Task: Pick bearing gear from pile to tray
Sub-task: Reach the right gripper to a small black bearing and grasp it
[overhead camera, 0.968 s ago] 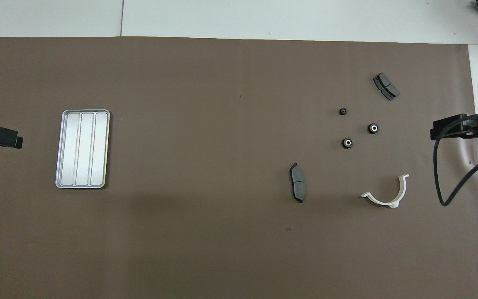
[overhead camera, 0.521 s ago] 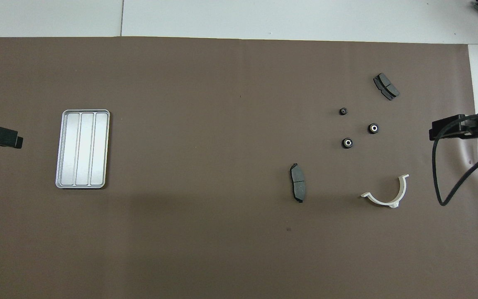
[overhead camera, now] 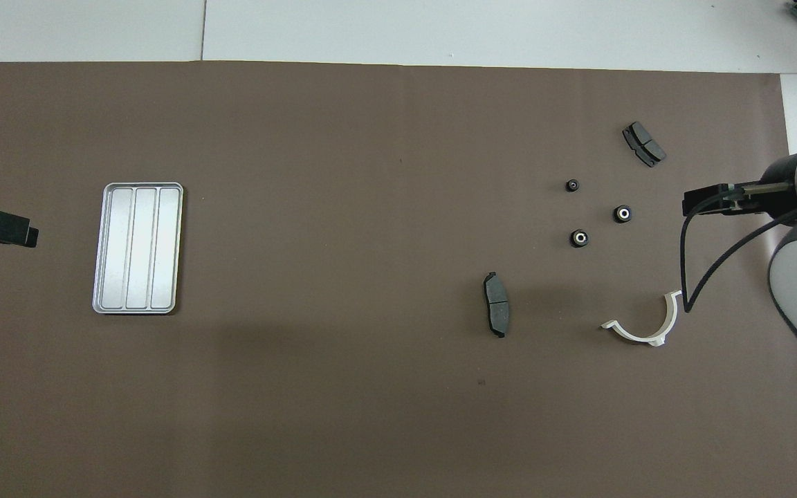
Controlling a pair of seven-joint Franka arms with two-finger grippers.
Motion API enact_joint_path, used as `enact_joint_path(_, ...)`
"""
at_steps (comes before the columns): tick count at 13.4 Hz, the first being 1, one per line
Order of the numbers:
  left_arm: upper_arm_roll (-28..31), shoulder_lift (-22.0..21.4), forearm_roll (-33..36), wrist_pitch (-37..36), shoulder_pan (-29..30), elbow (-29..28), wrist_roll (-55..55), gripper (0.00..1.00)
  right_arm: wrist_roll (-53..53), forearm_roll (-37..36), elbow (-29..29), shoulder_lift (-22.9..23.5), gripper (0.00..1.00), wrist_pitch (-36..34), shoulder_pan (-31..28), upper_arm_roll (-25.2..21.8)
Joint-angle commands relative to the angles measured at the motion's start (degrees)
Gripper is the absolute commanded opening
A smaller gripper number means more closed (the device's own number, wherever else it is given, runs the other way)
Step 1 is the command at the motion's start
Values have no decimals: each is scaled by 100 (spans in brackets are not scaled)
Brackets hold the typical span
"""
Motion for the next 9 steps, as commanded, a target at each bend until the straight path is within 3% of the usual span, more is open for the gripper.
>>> enact_joint_path(1, -32, -141, -58, -38, 76, -133, -21, 100, -468, 239, -144, 581, 100, 668, -157, 20)
enact_joint_path(5, -32, -141, -58, -38, 76, -133, -21, 100, -741, 240, -794, 1162, 100, 2153, -166, 29)
enact_joint_path(9, -32, -141, -58, -38, 76, -133, -21, 100, -698, 240, -795, 1602, 100, 2708, -96, 29)
